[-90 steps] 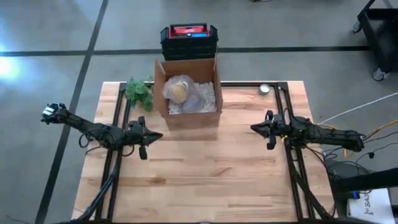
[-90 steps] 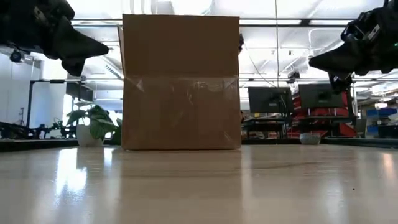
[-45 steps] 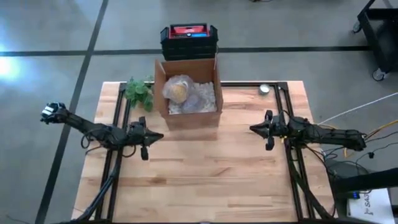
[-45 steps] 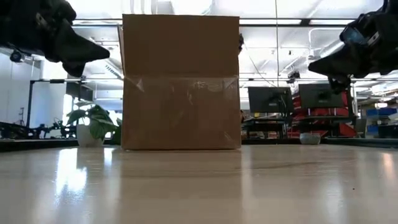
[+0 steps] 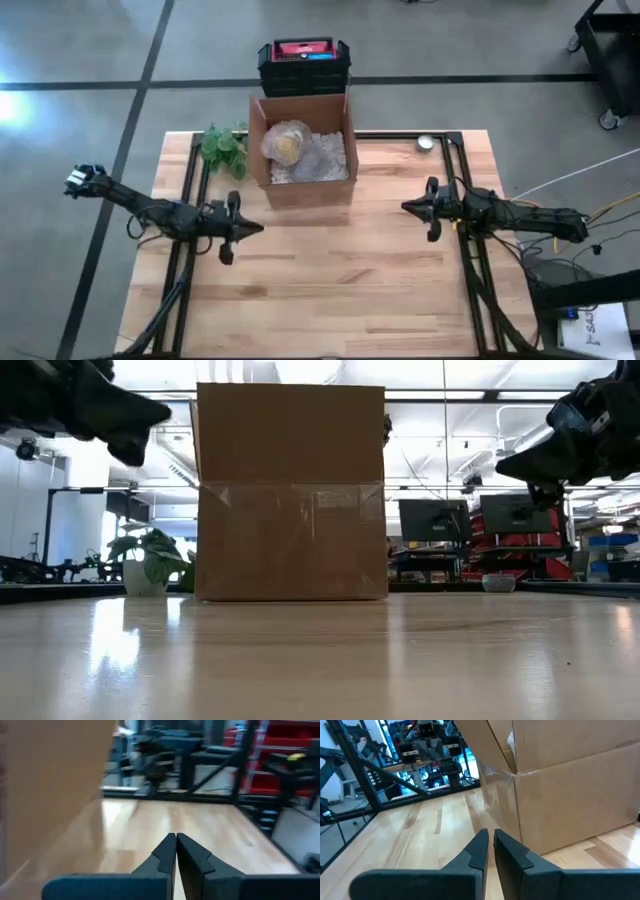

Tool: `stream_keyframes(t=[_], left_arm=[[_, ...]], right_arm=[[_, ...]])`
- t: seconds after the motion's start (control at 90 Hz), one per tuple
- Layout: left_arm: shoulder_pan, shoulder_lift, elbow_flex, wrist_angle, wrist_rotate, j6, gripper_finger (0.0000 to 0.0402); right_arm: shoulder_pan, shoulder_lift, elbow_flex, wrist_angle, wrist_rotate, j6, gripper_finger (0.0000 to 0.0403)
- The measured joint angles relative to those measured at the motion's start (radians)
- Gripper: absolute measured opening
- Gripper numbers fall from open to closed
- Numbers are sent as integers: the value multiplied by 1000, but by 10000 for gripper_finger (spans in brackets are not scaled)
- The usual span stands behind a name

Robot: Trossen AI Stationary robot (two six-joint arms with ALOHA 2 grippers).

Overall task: Wrap mug
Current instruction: Return to Home Position

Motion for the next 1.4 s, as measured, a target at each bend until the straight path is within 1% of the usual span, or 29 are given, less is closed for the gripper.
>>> stream_keyframes(t=[0.089, 0.156, 0.256, 0.333, 0.422, 0.533, 0.622, 0.678, 0.789, 0.867, 0.989, 1.044, 1.144, 1.233, 1.4], left_arm=[[5, -29, -3, -46, -46, -57, 0], [13, -58, -12, -54, -62, -78, 0], [19, -111, -17, -106, -83, -76, 0], [20, -153, -33, -164, -96, -36, 0], [20, -176, -73, -81, -119, -4, 0], [23, -221, -171, 19, -193, 75, 0], [44, -252, -169, -20, -214, 85, 0], [55, -272, -170, -15, -210, 90, 0], [96, -303, -170, -60, -203, 91, 0], [135, -332, -170, -134, -153, 90, 0], [217, -372, -171, -205, 43, 82, 4], [256, -388, -171, -248, 102, 81, 6], [319, -402, -171, -256, 157, 77, 8], [353, -413, -171, -262, 195, 77, 8], [387, -375, -171, -263, 197, 100, 9]], right_arm=[[0, 0, 0, 0, 0, -1, 14], [0, 0, 0, 0, 0, 0, 14], [0, 0, 0, 1, 0, 0, 14], [0, 0, 0, 1, 0, 0, 14], [0, 0, 0, 2, 0, 0, 14], [0, 0, 0, 2, 0, 0, 14], [0, 0, -1, 3, 0, -1, 14], [0, 0, -1, 3, 0, 0, 14], [0, 0, -1, 3, 0, 0, 14], [0, 0, -1, 4, 0, 0, 14], [0, 0, -1, 4, 0, 0, 14], [0, 0, -1, 4, 0, 0, 14], [0, 0, -1, 4, 0, 0, 14], [0, 0, -1, 5, 0, 0, 14], [0, 0, -1, 5, 0, 0, 14]])
